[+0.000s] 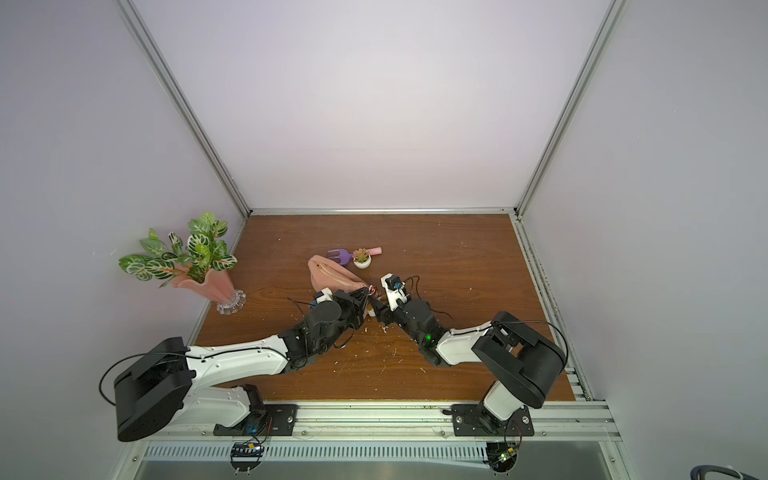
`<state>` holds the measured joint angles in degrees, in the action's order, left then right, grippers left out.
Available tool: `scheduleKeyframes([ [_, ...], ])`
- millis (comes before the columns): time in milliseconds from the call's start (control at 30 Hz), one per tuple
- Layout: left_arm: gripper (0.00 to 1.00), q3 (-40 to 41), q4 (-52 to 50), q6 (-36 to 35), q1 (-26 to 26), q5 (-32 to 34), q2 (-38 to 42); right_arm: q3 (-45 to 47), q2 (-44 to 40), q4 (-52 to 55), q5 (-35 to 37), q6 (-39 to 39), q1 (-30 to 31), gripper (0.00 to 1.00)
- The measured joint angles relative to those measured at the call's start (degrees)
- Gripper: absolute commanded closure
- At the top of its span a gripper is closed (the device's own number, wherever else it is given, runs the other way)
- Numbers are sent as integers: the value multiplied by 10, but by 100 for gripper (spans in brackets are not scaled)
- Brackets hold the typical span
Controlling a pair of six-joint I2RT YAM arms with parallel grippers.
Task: Remove the decoration from the bag
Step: Remove the decoration item from the bag.
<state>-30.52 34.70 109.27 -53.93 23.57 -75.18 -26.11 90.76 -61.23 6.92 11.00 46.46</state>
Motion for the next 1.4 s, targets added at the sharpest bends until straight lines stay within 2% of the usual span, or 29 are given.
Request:
scheduleKeyframes([
  [233, 100, 0, -3, 0, 0, 2, 4, 17, -1, 1, 11, 0, -1, 37],
  [433, 100, 0, -5, 0, 0, 3, 6, 17, -12, 1, 9, 0, -1, 35],
  [600, 100, 0, -6, 0, 0, 4, 6, 17, -26, 1, -17, -1, -1, 30],
  [867, 100, 0, -9, 0, 0, 4, 7, 9, -26, 1, -37, -1, -1, 30],
  [1200, 100, 0, -9, 0, 0, 5, 7, -16, -9, 1, -37, -2, -1, 35],
  [1400, 100, 0, -10, 0, 0, 5, 7, -22, 6, 1, -37, -3, -3, 47],
])
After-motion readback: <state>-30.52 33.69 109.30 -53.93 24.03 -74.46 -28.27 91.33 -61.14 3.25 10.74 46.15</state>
